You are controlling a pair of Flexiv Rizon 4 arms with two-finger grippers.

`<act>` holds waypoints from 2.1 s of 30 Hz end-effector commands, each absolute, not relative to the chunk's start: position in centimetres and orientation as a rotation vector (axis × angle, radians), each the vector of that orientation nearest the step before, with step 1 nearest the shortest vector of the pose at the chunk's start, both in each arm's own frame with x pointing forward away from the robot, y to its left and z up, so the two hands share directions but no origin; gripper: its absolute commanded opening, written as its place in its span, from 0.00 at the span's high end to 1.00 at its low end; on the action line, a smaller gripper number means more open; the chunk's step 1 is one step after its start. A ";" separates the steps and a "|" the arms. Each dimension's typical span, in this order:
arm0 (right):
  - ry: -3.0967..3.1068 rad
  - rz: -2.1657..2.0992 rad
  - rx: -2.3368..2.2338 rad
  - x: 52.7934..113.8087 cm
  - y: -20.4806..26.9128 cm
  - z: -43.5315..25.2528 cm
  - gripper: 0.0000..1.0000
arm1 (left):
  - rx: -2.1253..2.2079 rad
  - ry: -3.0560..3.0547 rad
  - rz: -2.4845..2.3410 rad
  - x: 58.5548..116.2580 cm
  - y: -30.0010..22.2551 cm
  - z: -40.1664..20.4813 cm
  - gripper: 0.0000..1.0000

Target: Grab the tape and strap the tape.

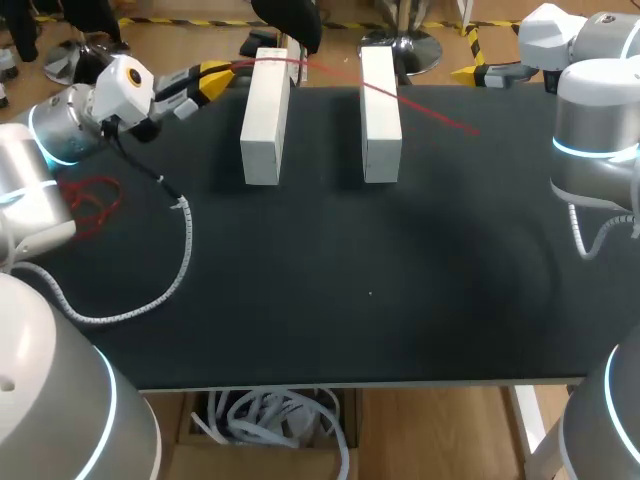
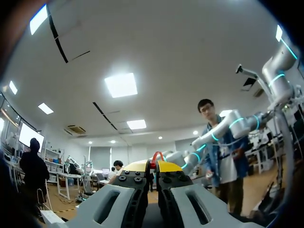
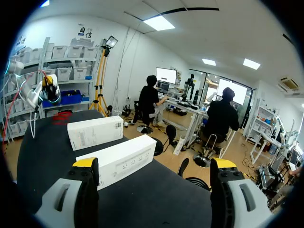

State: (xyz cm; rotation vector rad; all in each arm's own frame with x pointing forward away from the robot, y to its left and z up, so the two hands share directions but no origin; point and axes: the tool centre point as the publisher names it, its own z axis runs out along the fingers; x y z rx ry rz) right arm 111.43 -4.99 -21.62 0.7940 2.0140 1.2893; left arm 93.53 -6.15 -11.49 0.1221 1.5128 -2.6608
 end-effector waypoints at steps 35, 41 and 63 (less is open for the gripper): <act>2.014 1.290 0.794 111.4 -5.0 -21.6 0.00 | 0.172 1.422 -2.710 92.5 -6.4 -10.8 1.00; 1.982 1.367 0.844 111.2 -5.8 -20.8 0.00 | 0.172 1.422 -2.710 92.5 -6.4 -10.8 1.00; 1.026 1.533 1.641 100.7 -12.8 -18.5 0.00 | 0.172 1.422 -2.710 92.5 -6.4 -10.8 1.00</act>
